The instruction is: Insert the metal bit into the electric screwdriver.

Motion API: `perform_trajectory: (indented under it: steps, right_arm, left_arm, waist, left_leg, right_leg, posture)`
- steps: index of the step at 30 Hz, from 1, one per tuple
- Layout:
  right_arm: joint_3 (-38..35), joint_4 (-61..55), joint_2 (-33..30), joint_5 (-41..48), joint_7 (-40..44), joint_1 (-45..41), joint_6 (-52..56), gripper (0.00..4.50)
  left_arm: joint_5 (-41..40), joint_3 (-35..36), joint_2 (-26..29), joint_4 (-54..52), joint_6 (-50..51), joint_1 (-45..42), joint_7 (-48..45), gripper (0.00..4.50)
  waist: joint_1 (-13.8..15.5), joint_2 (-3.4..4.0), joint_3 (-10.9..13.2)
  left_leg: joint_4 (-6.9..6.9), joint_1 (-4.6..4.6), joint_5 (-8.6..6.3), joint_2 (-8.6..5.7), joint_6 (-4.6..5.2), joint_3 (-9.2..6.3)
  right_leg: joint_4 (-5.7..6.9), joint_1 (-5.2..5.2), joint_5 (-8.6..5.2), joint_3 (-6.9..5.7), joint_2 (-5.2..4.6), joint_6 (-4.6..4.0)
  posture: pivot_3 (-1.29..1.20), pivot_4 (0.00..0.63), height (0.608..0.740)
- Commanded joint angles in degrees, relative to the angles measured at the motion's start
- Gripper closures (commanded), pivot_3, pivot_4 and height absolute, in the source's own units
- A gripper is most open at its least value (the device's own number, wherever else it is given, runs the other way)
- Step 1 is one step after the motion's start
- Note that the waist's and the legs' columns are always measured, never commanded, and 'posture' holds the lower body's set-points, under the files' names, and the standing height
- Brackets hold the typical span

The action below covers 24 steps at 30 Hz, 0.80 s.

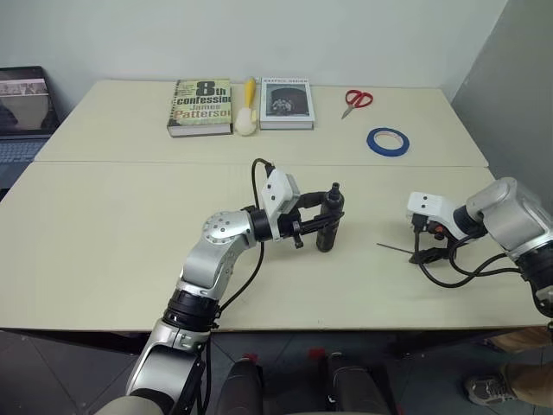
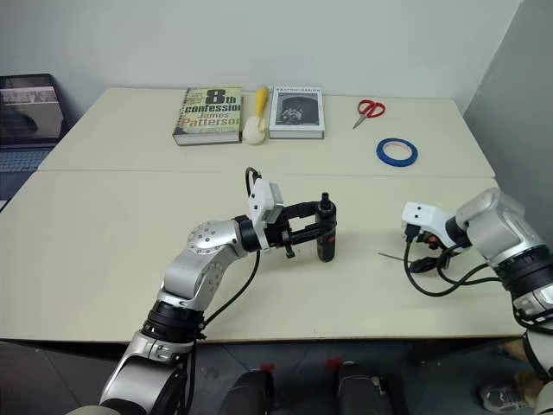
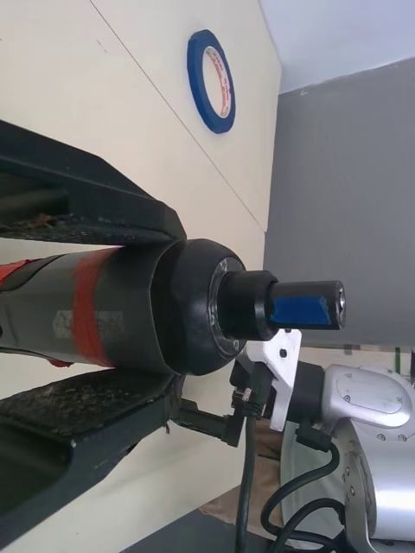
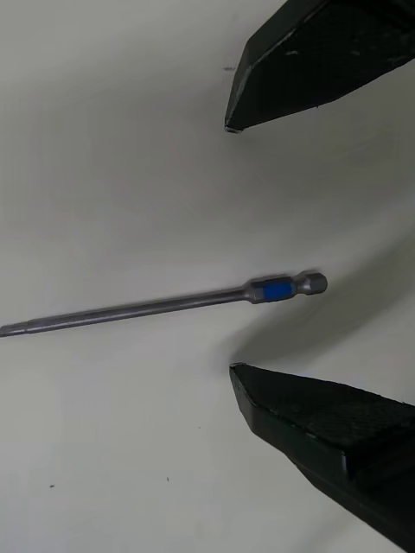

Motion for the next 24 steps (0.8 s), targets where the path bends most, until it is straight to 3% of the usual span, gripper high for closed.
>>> perform_trajectory:
  steps: [1, 9, 24]
  right_arm:
    - [-1.66, -1.16, 0.40, -0.69, 1.16, -1.16, 0.92, 0.00]
    - [-0.67, 1.68, 2.18, -2.87, 1.28, -1.88, 0.61, 0.00]
    - [-0.60, 0.13, 3.62, -5.36, 1.74, 0.46, -0.50, 3.18]
  left_arm:
    - [-0.12, -0.52, -0.41, -2.40, -1.40, -0.64, 0.08, 2.84]
    - [0.36, -0.68, -0.51, -1.80, -1.85, -0.64, -0.10, 2.84]
    - [0.50, -0.41, -0.23, -2.47, -1.23, -0.39, 0.20, 2.84]
  waist:
    - [0.00, 0.00, 0.00]
    - [-0.04, 0.00, 0.00]
    - [-0.05, 0.00, -0.01]
  left_leg:
    - [0.00, 0.00, 0.00, 0.00, 0.00, -0.01]
    - [0.01, 0.05, 0.00, 0.00, 0.00, 0.00]
    - [0.04, 0.21, 0.00, 0.00, 0.00, -0.01]
  right_leg:
    - [0.00, 0.01, 0.00, 0.00, 0.00, 0.00]
    - [0.04, 0.02, 0.01, 0.00, 0.00, 0.01]
    - [0.03, 0.22, 0.03, 0.00, 0.01, 0.04]
  posture:
    - [0.00, 0.150, 0.740]
    - [0.00, 0.150, 0.740]
    - [0.00, 0.150, 0.740]
